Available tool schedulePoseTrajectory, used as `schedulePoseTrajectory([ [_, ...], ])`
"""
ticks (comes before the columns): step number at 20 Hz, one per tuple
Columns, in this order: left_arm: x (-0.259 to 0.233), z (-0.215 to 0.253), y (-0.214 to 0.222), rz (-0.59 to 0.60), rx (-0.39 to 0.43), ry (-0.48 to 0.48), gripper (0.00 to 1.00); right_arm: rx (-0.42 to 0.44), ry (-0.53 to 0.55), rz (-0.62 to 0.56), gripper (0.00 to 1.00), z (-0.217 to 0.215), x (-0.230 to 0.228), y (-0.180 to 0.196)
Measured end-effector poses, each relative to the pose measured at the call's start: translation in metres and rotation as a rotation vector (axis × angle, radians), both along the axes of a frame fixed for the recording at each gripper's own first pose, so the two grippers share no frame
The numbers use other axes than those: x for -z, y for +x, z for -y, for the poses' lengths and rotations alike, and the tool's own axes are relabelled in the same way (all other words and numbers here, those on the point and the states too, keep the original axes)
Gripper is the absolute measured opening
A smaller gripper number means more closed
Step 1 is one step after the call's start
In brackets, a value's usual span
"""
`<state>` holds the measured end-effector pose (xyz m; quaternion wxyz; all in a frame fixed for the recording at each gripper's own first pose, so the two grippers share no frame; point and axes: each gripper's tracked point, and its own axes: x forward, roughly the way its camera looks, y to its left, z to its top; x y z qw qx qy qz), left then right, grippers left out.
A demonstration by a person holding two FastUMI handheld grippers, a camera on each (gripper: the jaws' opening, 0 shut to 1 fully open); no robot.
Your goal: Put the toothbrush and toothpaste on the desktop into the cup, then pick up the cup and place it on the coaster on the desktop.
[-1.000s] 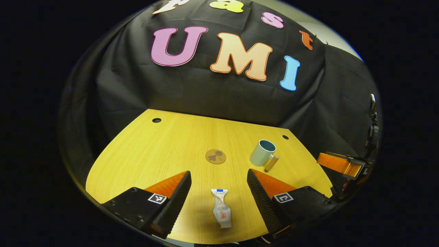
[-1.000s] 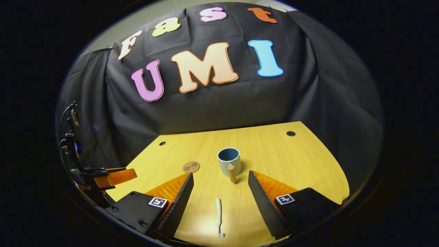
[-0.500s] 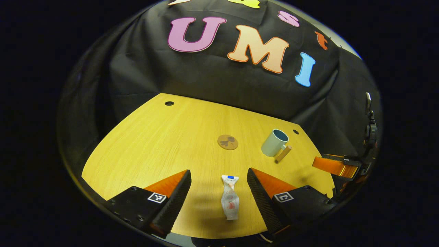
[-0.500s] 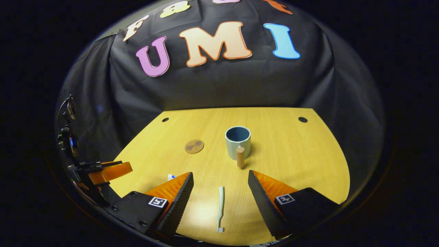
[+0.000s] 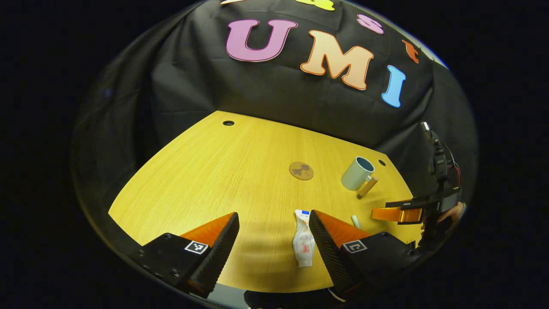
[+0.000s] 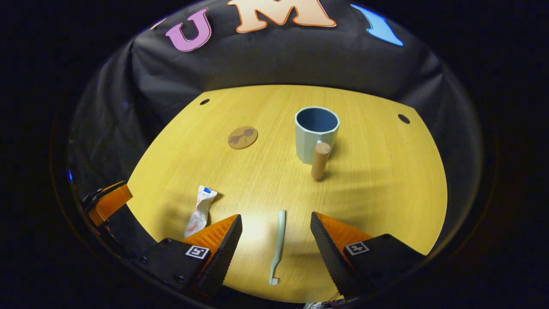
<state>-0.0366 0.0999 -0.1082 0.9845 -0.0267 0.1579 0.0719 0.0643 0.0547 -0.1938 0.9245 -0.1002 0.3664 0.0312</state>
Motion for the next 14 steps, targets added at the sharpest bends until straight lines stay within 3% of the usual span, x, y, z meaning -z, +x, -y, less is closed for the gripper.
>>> schedulePoseTrajectory([
  [1,0.001,-0.003,-0.001,-0.002,-0.008,-0.002,0.97,0.001,-0.002,-0.021,0.94,0.0,0.007,0.004],
  [6,0.015,-0.015,0.0,-0.021,-0.046,-0.011,0.97,0.017,-0.061,-0.132,0.92,0.007,0.039,0.014],
  [7,0.016,-0.018,0.001,-0.025,-0.051,-0.013,0.97,0.03,-0.068,-0.153,0.97,0.009,0.044,0.014],
  [9,0.017,-0.024,0.002,-0.03,-0.058,-0.011,0.97,0.051,-0.081,-0.181,0.97,0.014,0.054,0.016],
  [11,0.017,-0.028,0.003,-0.032,-0.064,-0.004,0.98,0.056,-0.09,-0.204,0.87,0.016,0.06,0.019],
  [12,0.02,-0.029,0.004,-0.036,-0.065,-0.003,0.97,0.056,-0.089,-0.214,0.89,0.015,0.063,0.02],
  [13,0.023,-0.029,0.006,-0.042,-0.065,-0.004,0.97,0.058,-0.091,-0.227,0.74,0.015,0.065,0.019],
  [14,0.026,-0.03,0.006,-0.048,-0.064,-0.006,0.97,0.06,-0.098,-0.241,0.72,0.015,0.07,0.021],
])
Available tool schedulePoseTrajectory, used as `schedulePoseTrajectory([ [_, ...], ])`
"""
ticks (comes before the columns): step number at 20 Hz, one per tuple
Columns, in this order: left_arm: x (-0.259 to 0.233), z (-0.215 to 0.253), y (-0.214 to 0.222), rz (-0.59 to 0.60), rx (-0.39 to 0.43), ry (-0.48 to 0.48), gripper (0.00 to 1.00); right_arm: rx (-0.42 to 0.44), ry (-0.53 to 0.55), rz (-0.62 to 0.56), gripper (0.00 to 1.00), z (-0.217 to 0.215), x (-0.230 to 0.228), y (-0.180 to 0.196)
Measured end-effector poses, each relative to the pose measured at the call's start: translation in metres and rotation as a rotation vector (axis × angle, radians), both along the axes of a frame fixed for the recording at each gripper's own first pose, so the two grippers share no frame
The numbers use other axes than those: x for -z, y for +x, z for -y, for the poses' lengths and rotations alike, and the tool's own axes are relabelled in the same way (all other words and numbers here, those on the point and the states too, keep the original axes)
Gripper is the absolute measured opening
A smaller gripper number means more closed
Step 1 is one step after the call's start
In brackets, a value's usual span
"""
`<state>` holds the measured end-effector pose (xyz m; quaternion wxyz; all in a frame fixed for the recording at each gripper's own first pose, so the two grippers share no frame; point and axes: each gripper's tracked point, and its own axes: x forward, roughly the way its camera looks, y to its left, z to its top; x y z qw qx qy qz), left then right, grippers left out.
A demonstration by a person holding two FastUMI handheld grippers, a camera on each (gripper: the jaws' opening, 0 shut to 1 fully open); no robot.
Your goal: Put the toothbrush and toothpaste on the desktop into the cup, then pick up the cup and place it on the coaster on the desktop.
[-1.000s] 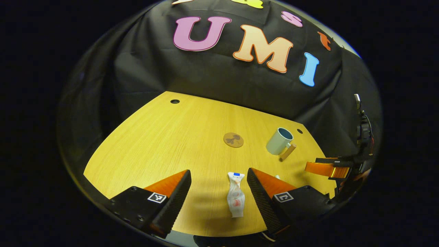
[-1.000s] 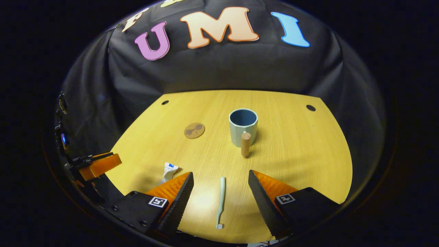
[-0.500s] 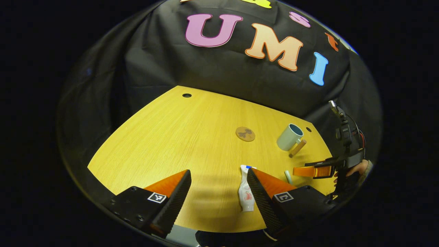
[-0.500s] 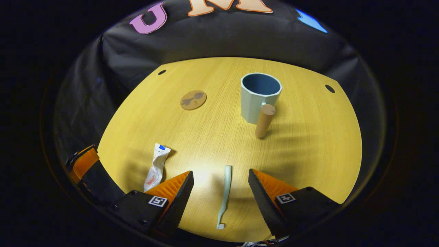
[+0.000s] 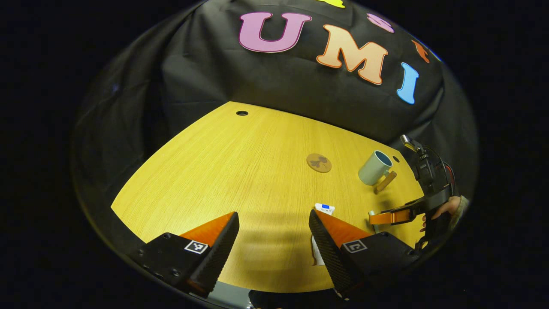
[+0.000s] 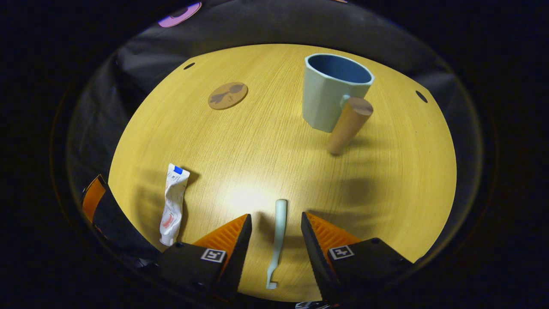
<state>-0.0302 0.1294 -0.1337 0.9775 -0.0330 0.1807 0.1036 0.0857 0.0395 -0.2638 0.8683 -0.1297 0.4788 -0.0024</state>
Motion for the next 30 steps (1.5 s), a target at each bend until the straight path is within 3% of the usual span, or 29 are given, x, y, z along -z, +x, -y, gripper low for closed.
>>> schedulePoseTrajectory([
  [1,0.002,-0.001,0.001,-0.003,0.0,-0.002,0.97,-0.003,-0.007,-0.013,0.65,-0.001,0.002,-0.001],
  [2,0.004,0.0,0.002,-0.005,-0.001,-0.004,0.98,-0.006,-0.016,-0.024,0.7,-0.001,0.005,-0.001],
  [4,0.005,-0.003,0.002,-0.007,-0.009,-0.003,0.98,-0.011,-0.047,-0.037,0.71,0.002,0.007,-0.001],
  [7,0.008,-0.006,0.002,-0.009,-0.019,-0.008,0.98,-0.011,-0.063,-0.049,0.62,0.001,0.007,0.003],
  [10,0.011,-0.009,0.004,-0.011,-0.023,-0.017,0.98,0.011,-0.104,-0.063,0.5,0.01,0.006,0.006],
  [11,0.011,-0.01,0.005,-0.011,-0.022,-0.017,0.98,0.013,-0.105,-0.07,0.32,0.01,0.005,0.005],
  [14,0.013,-0.01,0.006,-0.018,-0.018,-0.011,0.98,0.029,-0.109,-0.082,0.22,0.01,0.006,0.006],
  [21,0.017,-0.003,0.011,-0.049,0.014,-0.016,0.98,0.0,-0.1,-0.106,0.09,0.009,0.005,0.005],
  [27,0.027,0.015,0.024,-0.11,0.069,0.013,0.98,-0.076,-0.113,-0.035,0.08,0.007,0.004,0.004],
  [30,0.037,0.025,0.029,-0.175,0.092,0.032,0.97,-0.069,-0.097,0.012,0.07,0.007,0.002,0.005],
])
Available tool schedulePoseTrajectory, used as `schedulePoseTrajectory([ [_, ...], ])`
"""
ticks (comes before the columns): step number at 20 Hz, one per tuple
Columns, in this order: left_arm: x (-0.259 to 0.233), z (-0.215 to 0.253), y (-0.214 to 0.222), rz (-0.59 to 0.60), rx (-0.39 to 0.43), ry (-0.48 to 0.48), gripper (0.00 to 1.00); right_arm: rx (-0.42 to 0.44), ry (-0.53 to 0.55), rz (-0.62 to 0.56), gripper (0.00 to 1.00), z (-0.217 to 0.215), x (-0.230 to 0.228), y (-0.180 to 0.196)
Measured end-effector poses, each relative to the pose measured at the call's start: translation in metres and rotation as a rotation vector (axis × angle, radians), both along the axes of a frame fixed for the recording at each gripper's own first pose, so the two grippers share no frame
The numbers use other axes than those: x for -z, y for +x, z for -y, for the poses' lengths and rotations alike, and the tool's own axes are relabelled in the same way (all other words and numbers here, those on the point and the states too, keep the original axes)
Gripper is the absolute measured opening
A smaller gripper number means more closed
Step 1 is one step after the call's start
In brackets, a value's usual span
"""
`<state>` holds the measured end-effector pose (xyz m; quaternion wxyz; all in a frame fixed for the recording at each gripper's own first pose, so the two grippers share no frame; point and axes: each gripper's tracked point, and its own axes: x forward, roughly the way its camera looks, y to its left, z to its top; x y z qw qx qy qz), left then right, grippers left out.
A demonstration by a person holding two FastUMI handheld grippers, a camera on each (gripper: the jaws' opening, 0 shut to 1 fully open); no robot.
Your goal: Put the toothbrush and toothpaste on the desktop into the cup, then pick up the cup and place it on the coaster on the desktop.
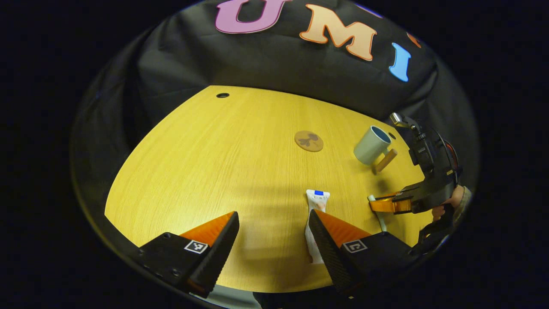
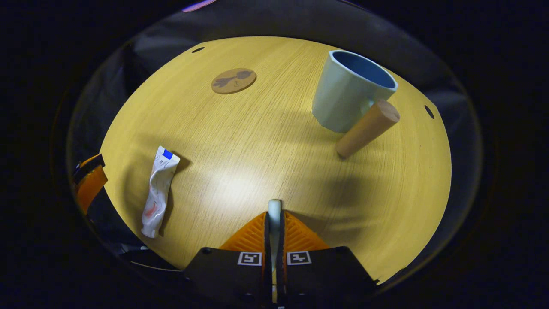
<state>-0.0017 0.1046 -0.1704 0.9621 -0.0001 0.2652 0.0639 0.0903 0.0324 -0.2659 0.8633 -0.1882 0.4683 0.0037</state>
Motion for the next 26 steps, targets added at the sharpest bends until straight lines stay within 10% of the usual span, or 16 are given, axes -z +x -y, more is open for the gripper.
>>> schedulePoseTrajectory([
  [26,0.05,0.061,0.041,-0.455,0.03,0.013,0.92,0.11,0.315,0.456,0.04,0.05,-0.13,-0.065],
])
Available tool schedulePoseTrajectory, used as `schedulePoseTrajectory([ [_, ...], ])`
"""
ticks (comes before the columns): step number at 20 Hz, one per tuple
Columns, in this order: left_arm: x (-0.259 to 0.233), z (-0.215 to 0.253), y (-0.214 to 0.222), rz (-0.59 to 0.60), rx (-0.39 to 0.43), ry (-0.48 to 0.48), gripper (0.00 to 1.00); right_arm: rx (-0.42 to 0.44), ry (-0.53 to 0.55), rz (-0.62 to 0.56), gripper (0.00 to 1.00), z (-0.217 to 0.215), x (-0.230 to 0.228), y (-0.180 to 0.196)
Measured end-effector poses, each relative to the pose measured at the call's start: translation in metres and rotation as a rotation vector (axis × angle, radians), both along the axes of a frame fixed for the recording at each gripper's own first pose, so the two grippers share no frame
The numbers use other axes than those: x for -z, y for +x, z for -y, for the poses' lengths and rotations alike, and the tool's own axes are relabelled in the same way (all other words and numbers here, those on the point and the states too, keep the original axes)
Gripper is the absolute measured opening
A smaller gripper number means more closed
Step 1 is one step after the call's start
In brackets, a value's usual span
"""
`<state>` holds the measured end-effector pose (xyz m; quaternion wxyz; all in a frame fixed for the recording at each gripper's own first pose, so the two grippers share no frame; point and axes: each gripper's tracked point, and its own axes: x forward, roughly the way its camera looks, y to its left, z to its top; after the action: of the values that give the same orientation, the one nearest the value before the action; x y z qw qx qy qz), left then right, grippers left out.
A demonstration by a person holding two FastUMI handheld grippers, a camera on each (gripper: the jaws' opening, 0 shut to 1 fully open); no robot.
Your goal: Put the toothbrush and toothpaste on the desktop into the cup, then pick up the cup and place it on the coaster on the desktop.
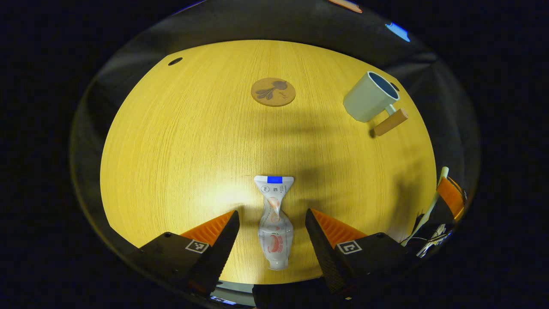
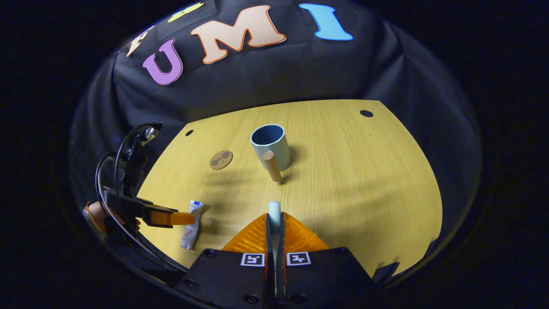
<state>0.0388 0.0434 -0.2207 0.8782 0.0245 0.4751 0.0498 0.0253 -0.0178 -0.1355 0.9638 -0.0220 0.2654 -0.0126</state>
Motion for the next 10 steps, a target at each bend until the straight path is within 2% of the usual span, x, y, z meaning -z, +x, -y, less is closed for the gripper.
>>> schedulePoseTrajectory([
  [1,0.001,0.0,0.002,-0.013,-0.002,0.005,0.91,0.004,0.005,0.006,0.04,0.003,0.0,-0.001],
  [2,0.004,-0.002,0.005,-0.021,-0.006,0.01,0.84,0.004,0.012,0.007,0.04,0.005,-0.002,-0.002],
  [6,0.013,0.0,0.009,-0.057,-0.02,0.006,0.72,0.004,0.02,0.017,0.04,0.015,-0.006,0.002],
  [10,0.021,0.0,0.011,-0.091,-0.038,0.006,0.72,0.001,0.019,0.026,0.04,0.024,-0.013,0.006],
])
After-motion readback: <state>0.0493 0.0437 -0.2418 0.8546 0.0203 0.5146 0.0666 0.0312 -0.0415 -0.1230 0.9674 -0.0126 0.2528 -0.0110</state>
